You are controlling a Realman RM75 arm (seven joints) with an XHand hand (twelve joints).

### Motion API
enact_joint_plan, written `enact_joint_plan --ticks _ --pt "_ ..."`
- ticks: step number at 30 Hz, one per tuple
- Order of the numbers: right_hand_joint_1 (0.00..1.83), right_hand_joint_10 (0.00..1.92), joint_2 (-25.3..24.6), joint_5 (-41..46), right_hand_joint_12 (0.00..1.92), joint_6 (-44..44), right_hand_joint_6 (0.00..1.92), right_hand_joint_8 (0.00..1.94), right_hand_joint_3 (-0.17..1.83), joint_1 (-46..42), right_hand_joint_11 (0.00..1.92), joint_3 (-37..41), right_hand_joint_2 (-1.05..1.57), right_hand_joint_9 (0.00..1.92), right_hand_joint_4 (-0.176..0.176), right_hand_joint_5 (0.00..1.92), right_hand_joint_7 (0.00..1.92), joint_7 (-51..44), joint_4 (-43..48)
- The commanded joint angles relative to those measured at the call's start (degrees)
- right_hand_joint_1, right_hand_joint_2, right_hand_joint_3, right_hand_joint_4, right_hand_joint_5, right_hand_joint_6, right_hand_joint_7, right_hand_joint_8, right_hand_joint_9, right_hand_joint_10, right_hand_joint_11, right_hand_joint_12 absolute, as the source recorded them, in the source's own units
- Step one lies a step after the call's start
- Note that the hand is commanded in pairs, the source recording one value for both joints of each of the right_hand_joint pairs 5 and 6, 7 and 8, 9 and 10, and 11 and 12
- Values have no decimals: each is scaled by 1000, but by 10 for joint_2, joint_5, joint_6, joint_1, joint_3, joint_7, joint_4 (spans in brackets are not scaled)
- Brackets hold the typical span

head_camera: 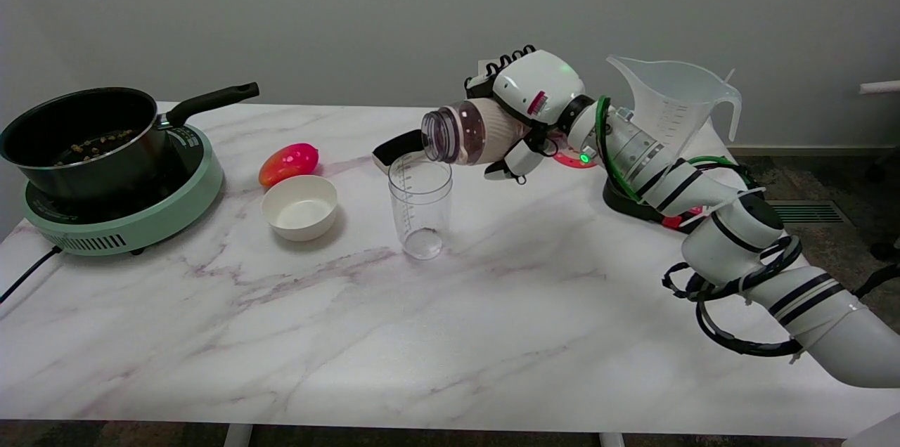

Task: Pour the contents of the bottle into the measuring cup.

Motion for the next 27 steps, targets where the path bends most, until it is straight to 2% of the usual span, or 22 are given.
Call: enact_joint_plan --ticks 1,27 --pt "1425 1510 0 -41 1255 2 1862 1631 704 8 1255 -1 1242 1510 0 1862 1631 3 9" --pt "1475 1475 17 -201 1234 9 1817 1601 816 33 1234 -3 1108 1475 0 1817 1601 124 25"
